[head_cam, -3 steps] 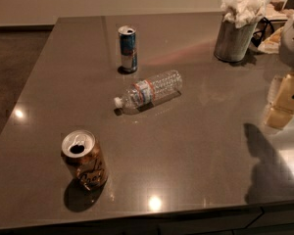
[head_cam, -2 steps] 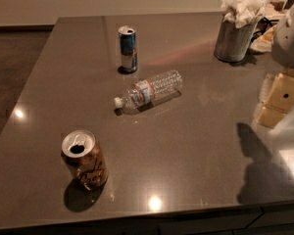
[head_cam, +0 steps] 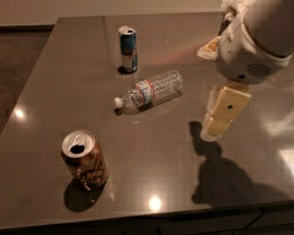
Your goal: Knock orange can over
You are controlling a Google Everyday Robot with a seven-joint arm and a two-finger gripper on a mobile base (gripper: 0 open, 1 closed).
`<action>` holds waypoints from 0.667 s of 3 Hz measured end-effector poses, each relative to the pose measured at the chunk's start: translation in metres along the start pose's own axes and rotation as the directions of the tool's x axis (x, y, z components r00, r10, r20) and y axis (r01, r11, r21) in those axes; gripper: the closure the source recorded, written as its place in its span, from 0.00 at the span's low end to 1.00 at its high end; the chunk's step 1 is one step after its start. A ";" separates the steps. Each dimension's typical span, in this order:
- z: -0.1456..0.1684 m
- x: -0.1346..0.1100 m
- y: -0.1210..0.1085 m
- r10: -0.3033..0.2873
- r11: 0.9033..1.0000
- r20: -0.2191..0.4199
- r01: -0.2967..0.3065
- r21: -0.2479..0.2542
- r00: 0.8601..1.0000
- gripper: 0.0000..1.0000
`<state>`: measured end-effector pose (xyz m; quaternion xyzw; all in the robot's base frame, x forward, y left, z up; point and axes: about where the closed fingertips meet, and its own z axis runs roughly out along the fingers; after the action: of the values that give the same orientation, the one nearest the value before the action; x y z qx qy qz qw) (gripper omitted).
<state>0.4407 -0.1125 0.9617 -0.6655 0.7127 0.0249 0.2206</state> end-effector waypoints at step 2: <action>0.044 -0.072 0.038 -0.105 0.991 0.187 0.117 -0.059 0.977 0.00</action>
Offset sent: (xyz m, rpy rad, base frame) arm -0.0416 0.1347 -0.0431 0.2669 0.0434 0.2697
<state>0.4178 -0.0268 0.9374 -0.7064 0.6498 0.0984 0.2630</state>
